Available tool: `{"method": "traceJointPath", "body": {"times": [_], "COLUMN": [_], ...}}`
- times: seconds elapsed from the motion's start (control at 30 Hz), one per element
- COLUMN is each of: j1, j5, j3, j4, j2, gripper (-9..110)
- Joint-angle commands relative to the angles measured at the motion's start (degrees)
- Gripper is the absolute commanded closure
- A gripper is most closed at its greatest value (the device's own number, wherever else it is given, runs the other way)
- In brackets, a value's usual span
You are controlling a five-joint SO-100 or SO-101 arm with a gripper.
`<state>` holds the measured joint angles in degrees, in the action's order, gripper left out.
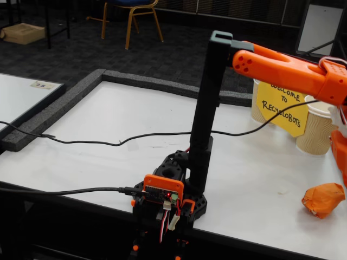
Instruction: Sort rubbish by color.
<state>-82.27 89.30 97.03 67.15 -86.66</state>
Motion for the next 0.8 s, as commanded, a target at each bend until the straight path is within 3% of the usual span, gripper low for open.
{"method": "traceJointPath", "body": {"times": [0.0, 0.47, 0.63, 0.77], "j1": [4.0, 6.7, 7.1, 7.2], "j5": [1.8, 1.8, 1.2, 1.1], "j3": [0.7, 7.9, 8.2, 7.5], "j4": [-1.7, -3.4, -4.7, -4.5], "j2": [-9.2, -9.4, -9.4, -9.4], "gripper": [84, 81, 101, 101]}}
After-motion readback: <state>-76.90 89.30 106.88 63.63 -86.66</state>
